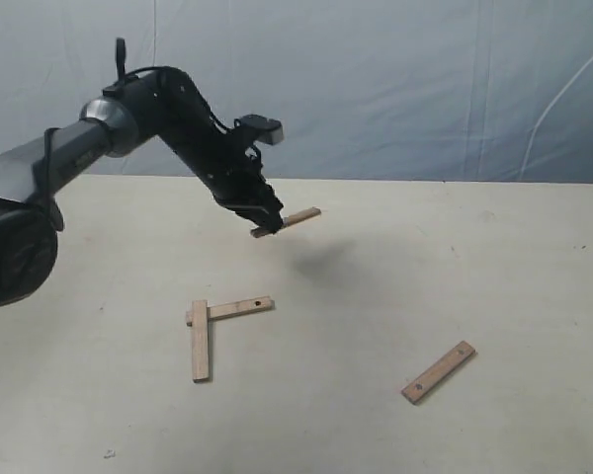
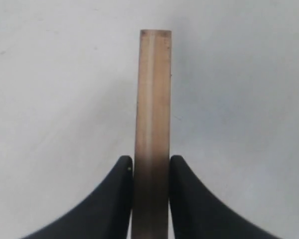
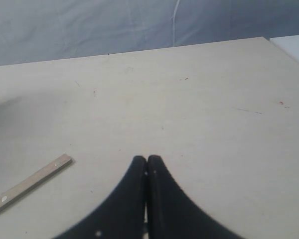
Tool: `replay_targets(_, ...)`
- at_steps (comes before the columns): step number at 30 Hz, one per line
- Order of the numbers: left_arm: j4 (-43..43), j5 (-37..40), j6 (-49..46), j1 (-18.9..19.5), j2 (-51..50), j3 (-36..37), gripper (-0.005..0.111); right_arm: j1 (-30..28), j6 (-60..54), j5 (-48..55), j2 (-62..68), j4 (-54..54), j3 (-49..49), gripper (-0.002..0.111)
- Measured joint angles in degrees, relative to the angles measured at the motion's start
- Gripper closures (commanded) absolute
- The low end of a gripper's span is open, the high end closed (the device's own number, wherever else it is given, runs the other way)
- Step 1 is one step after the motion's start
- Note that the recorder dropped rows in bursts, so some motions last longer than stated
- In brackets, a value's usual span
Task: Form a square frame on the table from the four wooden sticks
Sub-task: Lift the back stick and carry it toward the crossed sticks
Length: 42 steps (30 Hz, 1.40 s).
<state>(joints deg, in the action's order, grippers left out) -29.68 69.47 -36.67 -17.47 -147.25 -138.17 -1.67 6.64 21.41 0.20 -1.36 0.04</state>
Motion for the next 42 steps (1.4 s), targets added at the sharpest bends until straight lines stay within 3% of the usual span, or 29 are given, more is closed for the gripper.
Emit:
replay_targets(5, 5.76, 0.08, 17.15, 1.18, 2.59, 0.64, 0.107, 0.0, 0.0, 0.0, 0.0, 0.0, 0.0, 0.109)
replay_targets(13, 20.06, 0.21, 29.63, -5.83, 11.75, 12.25, 0.107, 0.0, 0.0, 0.0, 0.0, 0.0, 0.0, 0.109)
replay_targets(17, 21.24, -2.33, 33.16, -6.43, 20.32, 23.78, 0.107, 0.0, 0.0, 0.0, 0.0, 0.0, 0.0, 0.109)
replay_targets(24, 22.71, -19.36, 42.96, -8.27, 36.1, 48.24, 0.107, 0.0, 0.0, 0.0, 0.0, 0.0, 0.0, 0.109)
replay_targets(32, 26.14, -33.91, 58.76, -17.18, 42.95, 64.84, 0.107, 0.0, 0.0, 0.0, 0.0, 0.0, 0.0, 0.109)
replay_targets(42, 50.03, -38.93, 93.84, -26.74, 42.98, 74.14, 0.107, 0.0, 0.0, 0.0, 0.0, 0.0, 0.0, 0.109)
